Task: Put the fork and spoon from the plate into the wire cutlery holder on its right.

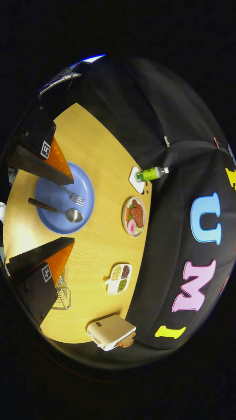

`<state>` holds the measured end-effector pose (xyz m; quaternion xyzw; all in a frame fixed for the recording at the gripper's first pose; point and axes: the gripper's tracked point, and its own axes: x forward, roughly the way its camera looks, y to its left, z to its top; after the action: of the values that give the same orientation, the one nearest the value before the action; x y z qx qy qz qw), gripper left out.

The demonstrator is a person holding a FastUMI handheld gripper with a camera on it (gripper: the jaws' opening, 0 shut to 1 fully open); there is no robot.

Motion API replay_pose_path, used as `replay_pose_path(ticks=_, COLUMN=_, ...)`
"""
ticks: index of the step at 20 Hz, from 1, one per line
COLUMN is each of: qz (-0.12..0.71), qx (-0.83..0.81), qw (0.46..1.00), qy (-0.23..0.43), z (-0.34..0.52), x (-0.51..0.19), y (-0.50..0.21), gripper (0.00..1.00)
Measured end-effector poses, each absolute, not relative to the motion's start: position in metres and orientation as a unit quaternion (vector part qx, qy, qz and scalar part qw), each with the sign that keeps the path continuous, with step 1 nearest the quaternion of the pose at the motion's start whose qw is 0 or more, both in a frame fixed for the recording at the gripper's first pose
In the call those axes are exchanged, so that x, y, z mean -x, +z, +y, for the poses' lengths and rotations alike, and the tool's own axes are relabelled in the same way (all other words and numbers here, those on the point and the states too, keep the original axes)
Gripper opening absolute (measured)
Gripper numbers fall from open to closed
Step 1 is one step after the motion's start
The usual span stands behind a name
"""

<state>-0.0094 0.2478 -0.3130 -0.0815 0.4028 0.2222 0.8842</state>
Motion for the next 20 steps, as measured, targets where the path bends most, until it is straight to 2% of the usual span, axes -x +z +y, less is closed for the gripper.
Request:
replay_pose_path(ticks=6, qz=0.460, qx=0.119, qw=0.850, qy=0.226, z=0.254, x=0.024, y=-0.370, gripper=0.99)
replay_pose_path(ticks=8, qz=0.470, qx=0.131, qw=0.842, qy=0.231, z=0.256, x=0.025, y=-0.383, gripper=0.90)
replay_pose_path(ticks=9, qz=0.475, qx=0.135, qw=0.838, qy=0.231, z=0.256, x=0.026, y=-0.389, gripper=0.79)
replay_pose_path(ticks=10, qz=0.481, qx=0.138, qw=0.834, qy=0.231, z=0.257, x=0.026, y=-0.394, gripper=0.74)
replay_pose_path(ticks=16, qz=0.522, qx=0.139, qw=0.811, qy=0.224, z=0.257, x=0.032, y=-0.419, gripper=0.61)
replay_pose_path(ticks=18, qz=0.537, qx=0.134, qw=0.803, qy=0.221, z=0.258, x=0.036, y=-0.425, gripper=0.52)
replay_pose_path(ticks=20, qz=0.549, qx=0.127, qw=0.797, qy=0.217, z=0.257, x=0.039, y=-0.428, gripper=0.39)
